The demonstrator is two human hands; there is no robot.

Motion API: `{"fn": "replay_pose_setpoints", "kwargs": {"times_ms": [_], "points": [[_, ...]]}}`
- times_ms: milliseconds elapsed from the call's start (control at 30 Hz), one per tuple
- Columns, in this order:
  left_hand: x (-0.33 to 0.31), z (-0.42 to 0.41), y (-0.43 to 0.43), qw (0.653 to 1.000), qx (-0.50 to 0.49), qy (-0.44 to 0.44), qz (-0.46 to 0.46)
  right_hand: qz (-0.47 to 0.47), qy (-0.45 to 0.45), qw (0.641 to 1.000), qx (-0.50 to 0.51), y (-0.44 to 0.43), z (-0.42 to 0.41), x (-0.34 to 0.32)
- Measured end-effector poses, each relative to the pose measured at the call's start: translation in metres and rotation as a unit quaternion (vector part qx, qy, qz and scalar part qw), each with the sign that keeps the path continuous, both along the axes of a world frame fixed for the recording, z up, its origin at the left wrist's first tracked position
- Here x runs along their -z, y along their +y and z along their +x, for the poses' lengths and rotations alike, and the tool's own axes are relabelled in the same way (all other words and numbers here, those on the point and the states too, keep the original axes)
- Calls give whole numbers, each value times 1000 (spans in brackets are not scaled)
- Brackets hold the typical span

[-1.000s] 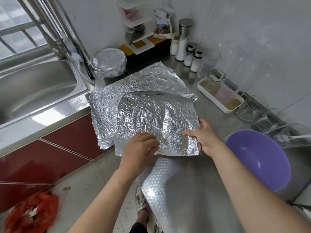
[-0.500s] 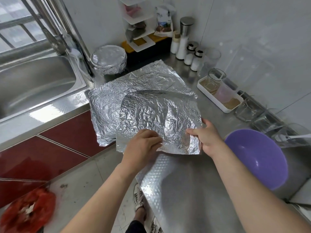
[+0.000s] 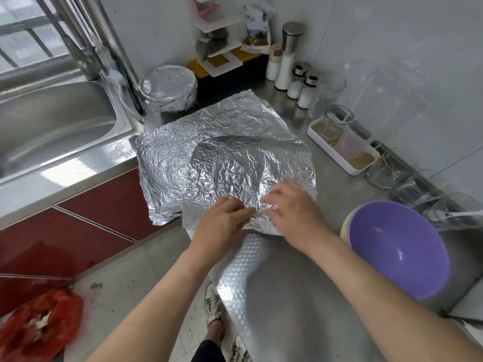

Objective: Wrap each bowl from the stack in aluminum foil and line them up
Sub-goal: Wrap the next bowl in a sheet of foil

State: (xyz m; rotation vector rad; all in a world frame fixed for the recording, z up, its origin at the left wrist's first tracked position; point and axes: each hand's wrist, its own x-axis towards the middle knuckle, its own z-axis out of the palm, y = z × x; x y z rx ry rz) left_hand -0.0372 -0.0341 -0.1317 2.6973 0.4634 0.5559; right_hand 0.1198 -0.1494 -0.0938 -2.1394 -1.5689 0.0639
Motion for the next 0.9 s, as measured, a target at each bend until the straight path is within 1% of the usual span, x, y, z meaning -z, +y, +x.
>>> {"fn": "replay_pose_setpoints", "kwargs": {"times_ms": [33,67,133,300,500,767,900], "points": [[0,1,1,1000,4,-4,-12,-22,-29,998,-60,0,-7,6],[0,1,2,1000,4,-7,-19,-32,-49,994,-97,0,-12,11],[-1,2,3,1000,3,-14,-6,-28,-53,991,-118,-1,-14,18],[-4,-1,7,999,17,-8,47,12,-86,991,-103,0,-14,21],[-4,4,9,992,57,-21,111,-1,-107,989,-100,2,-8,27],[-3,-1,9,990,85,-47,101,27,-182,976,-116,0,-16,32],[2,-7,16,991,94,-35,90,31,-165,979,-113,3,-25,34]]}}
